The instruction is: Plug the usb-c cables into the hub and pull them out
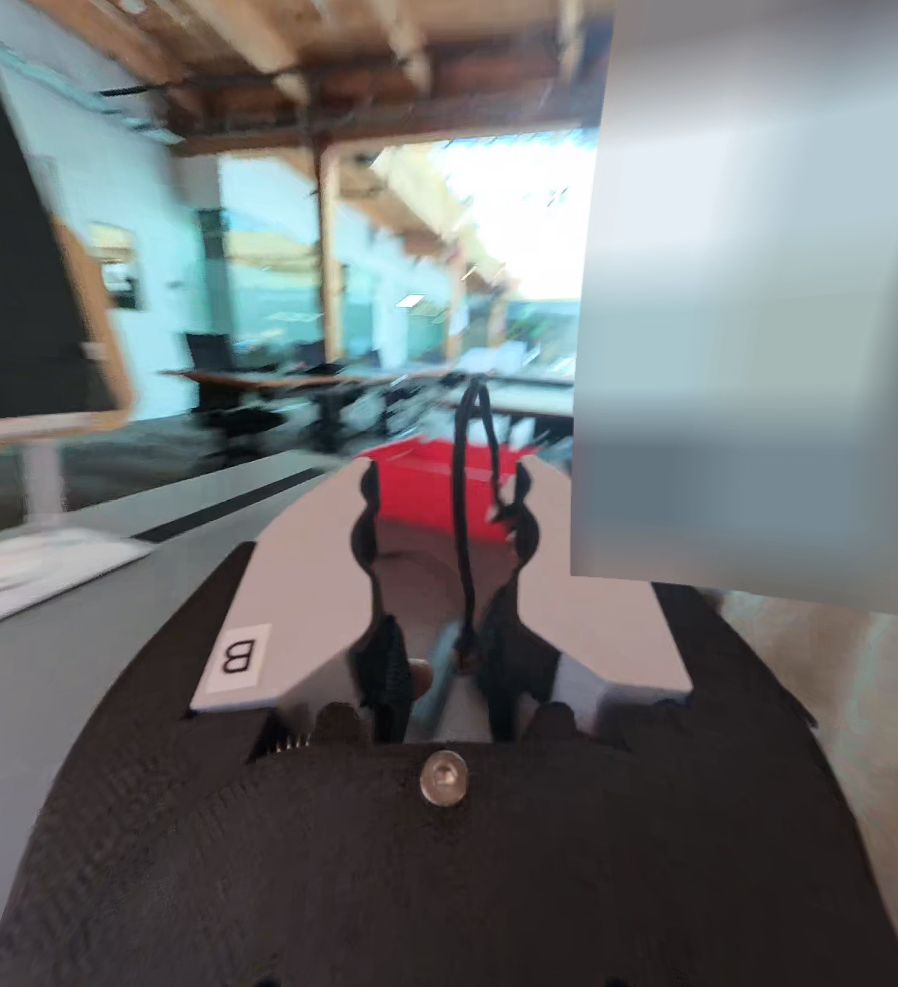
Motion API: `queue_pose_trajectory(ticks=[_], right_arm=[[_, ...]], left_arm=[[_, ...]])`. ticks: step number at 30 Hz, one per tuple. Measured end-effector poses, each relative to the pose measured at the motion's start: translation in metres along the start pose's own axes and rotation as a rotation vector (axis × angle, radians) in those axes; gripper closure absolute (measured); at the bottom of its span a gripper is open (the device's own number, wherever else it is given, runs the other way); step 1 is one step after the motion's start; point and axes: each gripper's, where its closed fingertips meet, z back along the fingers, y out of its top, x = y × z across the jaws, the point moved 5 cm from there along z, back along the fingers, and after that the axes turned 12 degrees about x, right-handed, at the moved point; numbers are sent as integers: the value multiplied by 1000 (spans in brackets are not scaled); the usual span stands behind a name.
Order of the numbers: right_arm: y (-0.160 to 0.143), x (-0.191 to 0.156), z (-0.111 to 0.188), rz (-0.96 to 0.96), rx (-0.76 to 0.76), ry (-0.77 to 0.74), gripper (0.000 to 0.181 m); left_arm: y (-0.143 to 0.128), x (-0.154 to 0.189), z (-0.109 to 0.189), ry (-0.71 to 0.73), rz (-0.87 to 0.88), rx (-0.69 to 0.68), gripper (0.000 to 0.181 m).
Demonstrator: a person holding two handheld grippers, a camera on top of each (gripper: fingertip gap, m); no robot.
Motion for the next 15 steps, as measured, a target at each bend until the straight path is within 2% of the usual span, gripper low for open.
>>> queue_pose_trajectory(ticks=[3, 5, 8, 11, 13, 15], right_arm=[[-13, 2, 8, -3, -197, 48, 170], [-20, 0, 9, -32, -268, 78, 169], [-24, -7, 10, -79, -274, 143, 170], [-20, -9, 10, -121, -264, 182, 170], [-13, -9, 10, -152, -245, 204, 170], [-8, -9, 11, -176, -224, 230, 170]], left_arm=[[19, -3, 15, 202, -424, -229, 106], [30, 15, 10, 170, -646, -313, 104], [22, 45, -18, -41, -794, -377, 105], [0, 45, -41, -217, -924, -495, 105], [-29, 51, -48, -433, -897, -635, 108], [-54, 55, -53, -572, -863, -741, 116]])
